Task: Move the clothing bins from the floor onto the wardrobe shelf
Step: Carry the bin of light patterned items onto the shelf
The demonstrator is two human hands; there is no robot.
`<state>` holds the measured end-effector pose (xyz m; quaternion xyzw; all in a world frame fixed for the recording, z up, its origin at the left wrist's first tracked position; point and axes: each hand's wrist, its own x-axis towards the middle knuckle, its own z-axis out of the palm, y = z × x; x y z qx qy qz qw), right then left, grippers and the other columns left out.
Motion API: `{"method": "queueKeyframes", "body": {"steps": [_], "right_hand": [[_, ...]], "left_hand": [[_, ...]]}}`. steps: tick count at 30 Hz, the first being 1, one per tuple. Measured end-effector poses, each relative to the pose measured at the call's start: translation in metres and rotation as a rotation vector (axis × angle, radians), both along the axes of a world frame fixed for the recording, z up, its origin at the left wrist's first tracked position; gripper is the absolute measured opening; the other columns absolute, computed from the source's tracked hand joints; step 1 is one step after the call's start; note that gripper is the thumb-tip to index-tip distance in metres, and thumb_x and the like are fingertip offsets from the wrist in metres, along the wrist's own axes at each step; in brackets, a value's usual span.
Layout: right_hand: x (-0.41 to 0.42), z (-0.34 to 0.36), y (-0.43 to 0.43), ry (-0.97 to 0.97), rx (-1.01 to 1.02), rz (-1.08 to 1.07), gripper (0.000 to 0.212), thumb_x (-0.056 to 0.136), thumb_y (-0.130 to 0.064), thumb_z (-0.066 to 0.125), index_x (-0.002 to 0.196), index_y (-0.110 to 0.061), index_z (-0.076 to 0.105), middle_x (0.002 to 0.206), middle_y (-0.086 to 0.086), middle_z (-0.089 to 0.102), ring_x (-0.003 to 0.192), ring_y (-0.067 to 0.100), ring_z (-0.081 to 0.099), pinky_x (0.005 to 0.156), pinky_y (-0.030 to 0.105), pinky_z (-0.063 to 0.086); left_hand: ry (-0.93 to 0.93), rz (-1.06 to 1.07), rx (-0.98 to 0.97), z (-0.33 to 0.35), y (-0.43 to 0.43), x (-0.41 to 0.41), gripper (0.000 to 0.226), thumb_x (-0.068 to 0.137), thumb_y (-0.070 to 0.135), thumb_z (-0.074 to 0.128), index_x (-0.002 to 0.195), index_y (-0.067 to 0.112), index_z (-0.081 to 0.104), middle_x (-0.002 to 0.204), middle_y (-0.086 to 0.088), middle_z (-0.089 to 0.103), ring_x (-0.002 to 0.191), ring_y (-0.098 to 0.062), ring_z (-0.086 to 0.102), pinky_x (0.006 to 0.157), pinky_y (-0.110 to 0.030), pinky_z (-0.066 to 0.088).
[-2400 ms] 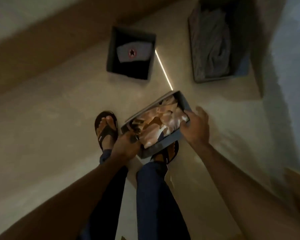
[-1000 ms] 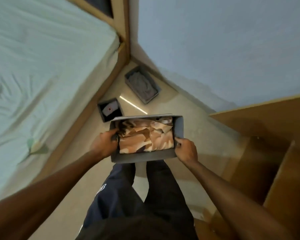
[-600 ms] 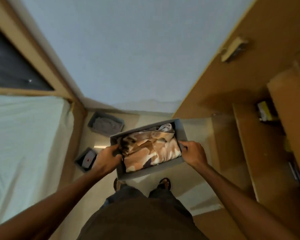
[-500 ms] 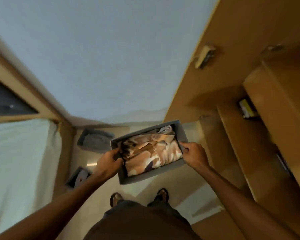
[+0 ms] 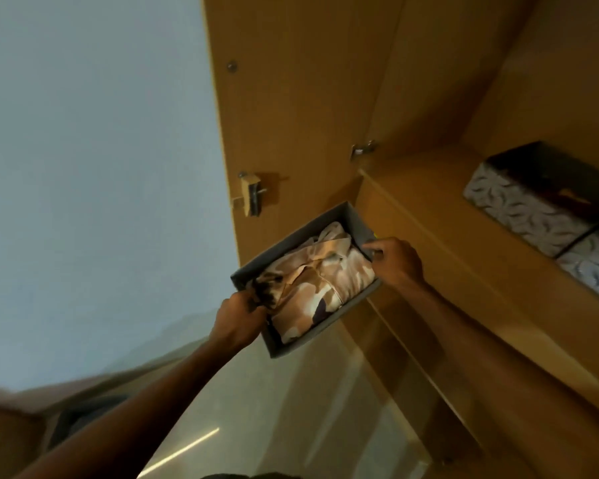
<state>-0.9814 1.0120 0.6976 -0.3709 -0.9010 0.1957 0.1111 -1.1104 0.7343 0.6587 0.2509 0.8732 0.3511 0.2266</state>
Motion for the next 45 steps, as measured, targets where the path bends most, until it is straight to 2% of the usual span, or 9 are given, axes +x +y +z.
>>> {"method": "queueKeyframes", "body": {"steps": [9, 13, 16, 19, 28, 34, 39, 41, 45], "right_hand": [[-0.027, 0.045, 0.128, 0.159, 0.089, -0.205, 0.035, 0.093, -0.009, 0.052, 0.116, -0.029, 0.069, 0.125, 0.001, 0.066, 0.106, 0.028, 0.063, 0.076, 0.029, 0.051], [-0.043, 0.057, 0.186, 0.159, 0.101, -0.216, 0.037, 0.094, -0.007, 0.049, 0.119, -0.026, 0.068, 0.129, 0.004, 0.064, 0.109, 0.031, 0.061, 0.08, 0.035, 0.054], [-0.056, 0.065, 0.224, 0.124, 0.097, -0.211, 0.039, 0.092, -0.002, 0.048, 0.12, -0.021, 0.067, 0.131, 0.008, 0.062, 0.112, 0.033, 0.06, 0.086, 0.037, 0.053], [-0.067, 0.068, 0.262, 0.09, 0.09, -0.215, 0.04, 0.091, -0.002, 0.047, 0.12, -0.021, 0.067, 0.132, 0.008, 0.061, 0.115, 0.032, 0.058, 0.092, 0.039, 0.053], [-0.092, 0.073, 0.359, 0.073, 0.041, -0.278, 0.04, 0.088, -0.001, 0.049, 0.118, -0.018, 0.069, 0.129, 0.009, 0.063, 0.113, 0.032, 0.059, 0.092, 0.043, 0.052], [-0.097, 0.065, 0.424, 0.052, -0.058, -0.378, 0.032, 0.085, -0.008, 0.056, 0.115, -0.009, 0.066, 0.115, 0.018, 0.066, 0.108, 0.036, 0.061, 0.093, 0.043, 0.05], [-0.097, 0.055, 0.458, 0.012, -0.103, -0.274, 0.04, 0.097, -0.007, 0.045, 0.137, -0.01, 0.051, 0.13, 0.016, 0.057, 0.094, 0.035, 0.056, 0.078, 0.044, 0.047], [-0.092, 0.045, 0.467, -0.014, -0.072, -0.272, 0.034, 0.099, -0.013, 0.045, 0.131, -0.006, 0.056, 0.128, 0.02, 0.057, 0.098, 0.038, 0.057, 0.083, 0.045, 0.049], [-0.086, 0.037, 0.47, 0.04, -0.061, -0.251, 0.027, 0.09, -0.02, 0.06, 0.099, 0.004, 0.066, 0.104, 0.029, 0.064, 0.095, 0.043, 0.061, 0.085, 0.055, 0.052]], "left_hand": [[-0.05, -0.155, 0.126, 0.031, 0.156, -0.048, 0.014, 0.091, 0.024, 0.056, 0.097, 0.018, 0.068, 0.09, 0.001, 0.069, 0.081, -0.018, 0.066, 0.073, -0.035, 0.057], [-0.043, -0.204, 0.168, 0.044, 0.222, -0.074, 0.018, 0.09, 0.012, 0.059, 0.097, -0.004, 0.064, 0.095, -0.023, 0.067, 0.094, -0.039, 0.063, 0.069, -0.033, 0.046], [-0.06, -0.263, 0.197, 0.053, 0.257, -0.09, 0.018, 0.091, 0.015, 0.059, 0.1, 0.003, 0.067, 0.098, -0.016, 0.07, 0.094, -0.032, 0.065, 0.069, -0.028, 0.045], [-0.031, -0.345, 0.201, 0.05, 0.291, -0.112, 0.017, 0.089, 0.028, 0.059, 0.098, 0.02, 0.071, 0.095, -0.002, 0.073, 0.089, -0.023, 0.068, 0.078, -0.038, 0.056], [0.039, -0.408, 0.138, 0.05, 0.389, -0.143, 0.021, 0.089, 0.03, 0.056, 0.082, 0.016, 0.07, 0.078, -0.008, 0.07, 0.071, -0.024, 0.065, 0.066, -0.038, 0.054], [0.015, -0.456, 0.142, 0.052, 0.45, -0.14, 0.03, 0.096, 0.039, 0.049, 0.095, 0.016, 0.069, 0.087, -0.009, 0.071, 0.077, -0.022, 0.067, 0.07, -0.034, 0.054], [0.079, -0.578, 0.132, 0.057, 0.494, -0.132, 0.039, 0.099, 0.044, 0.042, 0.131, 0.022, 0.049, 0.086, -0.003, 0.067, 0.066, -0.013, 0.061, 0.057, -0.023, 0.044], [0.098, -0.662, 0.114, 0.056, 0.506, -0.135, 0.052, 0.099, 0.043, 0.043, 0.145, 0.024, 0.031, 0.083, -0.005, 0.064, 0.066, -0.015, 0.059, 0.058, -0.026, 0.043], [0.198, -0.822, 0.035, 0.047, 0.52, -0.146, 0.076, 0.097, 0.042, 0.048, 0.155, 0.028, 0.0, 0.126, -0.008, 0.064, 0.11, -0.026, 0.063, 0.086, -0.033, 0.05]]}}
